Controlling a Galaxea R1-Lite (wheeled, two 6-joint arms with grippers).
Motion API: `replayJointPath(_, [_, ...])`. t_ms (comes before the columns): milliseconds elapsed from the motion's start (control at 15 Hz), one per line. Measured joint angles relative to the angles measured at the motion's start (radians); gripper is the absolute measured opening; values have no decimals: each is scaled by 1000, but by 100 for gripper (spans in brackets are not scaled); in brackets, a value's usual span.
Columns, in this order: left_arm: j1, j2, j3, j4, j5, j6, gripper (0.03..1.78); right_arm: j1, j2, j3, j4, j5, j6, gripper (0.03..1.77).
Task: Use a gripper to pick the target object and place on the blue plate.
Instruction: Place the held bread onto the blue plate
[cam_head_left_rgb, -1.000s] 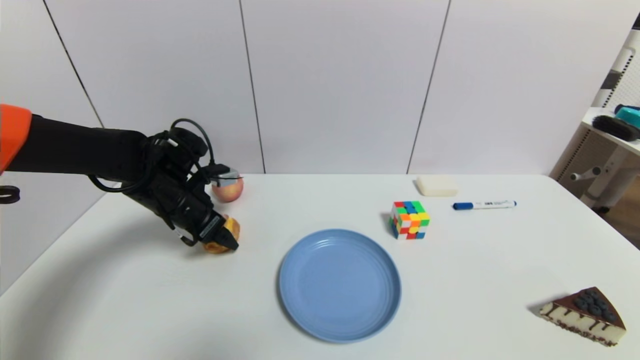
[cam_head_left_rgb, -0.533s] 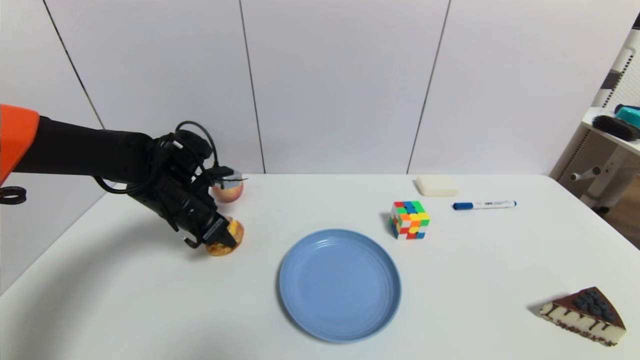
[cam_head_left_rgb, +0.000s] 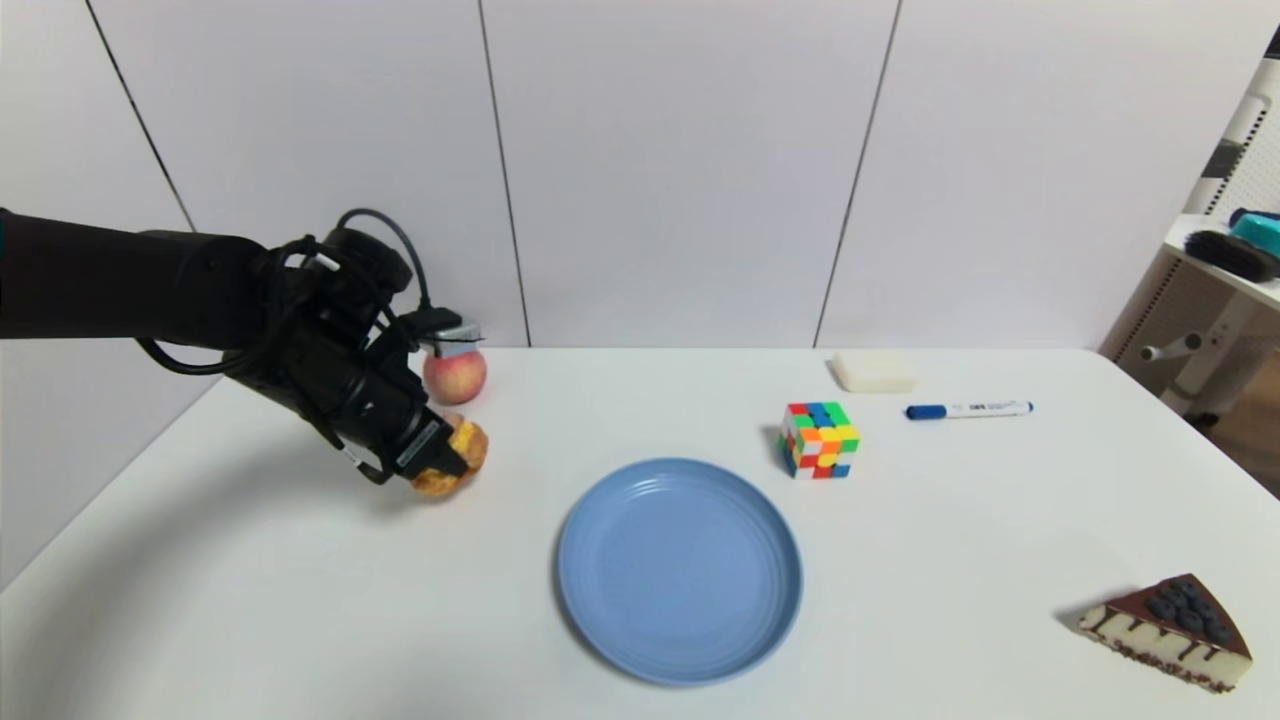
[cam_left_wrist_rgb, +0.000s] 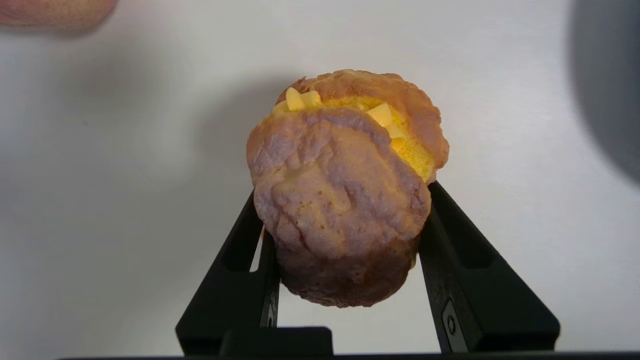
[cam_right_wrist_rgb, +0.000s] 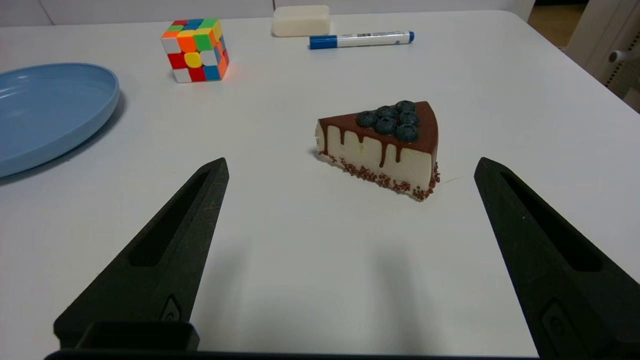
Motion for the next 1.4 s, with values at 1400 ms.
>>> replayJointPath(1400, [-598, 227, -281, 43, -3, 1, 81, 0, 0, 0, 0, 0, 0, 170])
